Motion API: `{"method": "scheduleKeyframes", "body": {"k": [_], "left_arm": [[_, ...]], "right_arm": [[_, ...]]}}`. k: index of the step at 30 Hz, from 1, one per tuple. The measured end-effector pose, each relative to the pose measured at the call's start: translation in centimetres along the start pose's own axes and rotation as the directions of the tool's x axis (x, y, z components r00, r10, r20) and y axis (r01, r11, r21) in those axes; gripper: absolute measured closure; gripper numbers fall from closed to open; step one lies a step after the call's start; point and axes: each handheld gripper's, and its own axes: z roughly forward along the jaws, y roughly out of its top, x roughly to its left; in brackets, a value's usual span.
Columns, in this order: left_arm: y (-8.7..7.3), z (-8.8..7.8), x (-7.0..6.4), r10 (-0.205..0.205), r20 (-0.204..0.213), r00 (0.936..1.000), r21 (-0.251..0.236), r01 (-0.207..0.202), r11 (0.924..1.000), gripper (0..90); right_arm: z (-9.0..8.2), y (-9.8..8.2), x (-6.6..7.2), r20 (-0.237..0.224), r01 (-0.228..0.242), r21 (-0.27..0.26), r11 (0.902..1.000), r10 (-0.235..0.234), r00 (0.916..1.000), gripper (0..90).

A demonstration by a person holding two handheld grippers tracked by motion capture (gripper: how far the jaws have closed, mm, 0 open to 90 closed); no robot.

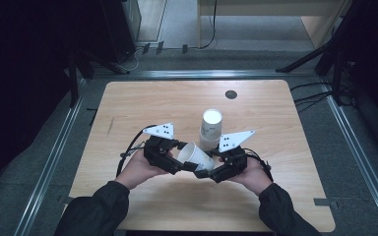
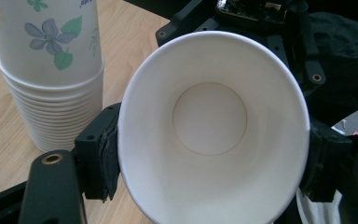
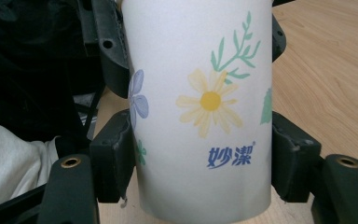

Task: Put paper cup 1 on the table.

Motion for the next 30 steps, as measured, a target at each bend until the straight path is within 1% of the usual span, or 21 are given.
{"method": "scheduleKeyframes", "body": {"k": [5, 6, 7, 8, 10, 13, 14, 16, 17, 18, 20, 21, 23, 24, 25, 27, 28, 30], "left_arm": [[0.0, -0.1, 0.0, 0.006, -0.003, 1.0, 0.004, -0.006, 1.0, 23.8], [0.0, -0.1, 0.0, 0.011, -0.011, 0.9999, 0.005, -0.011, 0.9999, 23.8], [0.0, -0.2, 0.0, 0.015, -0.014, 0.9998, 0.003, -0.015, 0.9999, 23.8], [0.0, -0.3, 0.0, 0.01, -0.008, 0.9999, -0.001, -0.01, 0.9999, 23.9], [0.1, -0.4, 0.0, 0.011, -0.01, 0.9999, -0.006, -0.011, 0.9999, 24.0], [0.1, -0.7, 0.2, 0.011, -0.01, 0.9999, -0.006, -0.011, 0.9999, 24.1], [0.1, -0.9, 0.2, 0.014, -0.02, 0.9997, -0.007, -0.015, 0.9999, 24.0], [0.1, -1.3, 0.3, 0.015, -0.023, 0.9996, -0.011, -0.015, 0.9998, 24.0], [0.1, -1.5, 0.4, 0.01, -0.027, 0.9996, -0.021, -0.011, 0.9997, 24.0], [0.1, -1.8, 0.5, 0.006, -0.024, 0.9997, -0.023, -0.006, 0.9997, 24.0], [0.1, -2.3, 0.6, 0.003, -0.034, 0.9994, -0.027, -0.003, 0.9996, 24.0], [0.1, -2.5, 0.7, -0.001, -0.036, 0.9993, -0.025, 0.0, 0.9997, 24.0], [0.2, -2.9, 0.8, 0.005, -0.057, 0.9984, -0.011, -0.005, 0.9999, 24.0], [0.2, -3.1, 0.8, 0.008, -0.06, 0.9982, -0.01, -0.008, 0.9999, 24.0], [0.2, -3.4, 0.9, 0.001, -0.055, 0.9985, -0.009, -0.001, 1.0, 24.0], [0.1, -3.9, 1.0, -0.001, -0.068, 0.9977, -0.006, 0.0, 1.0, 24.0], [0.1, -4.0, 1.1, -0.002, -0.067, 0.9978, -0.002, 0.002, 1.0, 24.0], [0.0, -4.4, 1.3, -0.002, -0.073, 0.9974, 0.001, 0.002, 1.0, 24.0]], "right_arm": [[0.0, 0.0, 0.0, 0.009, 0.009, -0.005, 0.9999, -0.009, 0.9999, 32.2], [0.0, 0.0, 0.1, 0.014, 0.013, -0.007, 0.9999, -0.012, 0.9998, 32.0], [0.0, 0.1, 0.1, 0.018, 0.009, -0.004, 1.0, -0.009, 0.9998, 31.5], [0.0, 0.0, 0.0, 0.024, 0.005, 0.0, 1.0, -0.005, 0.9997, 30.3], [0.0, 0.0, -0.1, 0.021, -0.003, 0.004, 1.0, 0.003, 0.9998, 29.1], [0.0, 0.0, 0.0, 0.019, -0.006, -0.002, 1.0, 0.006, 0.9998, 28.0], [0.0, 0.0, 0.0, 0.021, -0.004, -0.005, 1.0, 0.004, 0.9998, 27.2], [0.0, 0.0, 0.0, 0.021, -0.004, 0.005, 1.0, 0.004, 0.9998, 24.7], [0.0, 0.0, -0.1, 0.027, -0.001, 0.012, 0.9999, 0.0, 0.9996, 23.8], [0.0, -0.1, 0.0, 0.037, -0.002, 0.021, 0.9998, 0.001, 0.9993, 23.4], [0.1, -0.2, 0.0, 0.053, 0.005, 0.036, 0.9993, -0.007, 0.9986, 22.6], [0.1, -0.2, 0.0, 0.052, 0.006, 0.038, 0.9993, -0.008, 0.9986, 22.1], [0.0, -0.3, 0.0, 0.057, 0.004, 0.043, 0.999, -0.007, 0.9984, 21.8], [0.1, -0.3, -0.1, 0.063, 0.002, 0.048, 0.9988, -0.005, 0.998, 21.6], [0.1, -0.4, -0.1, 0.071, 0.007, 0.056, 0.9984, -0.011, 0.9974, 21.5], [0.0, -0.7, -0.3, 0.09, 0.0, 0.076, 0.9971, -0.007, 0.9959, 21.6], [0.0, -0.8, -0.3, 0.1, -0.007, 0.081, 0.9967, -0.001, 0.995, 21.6], [-0.2, -1.0, -0.4, 0.134, -0.002, 0.088, 0.9961, -0.01, 0.9909, 21.6]]}}
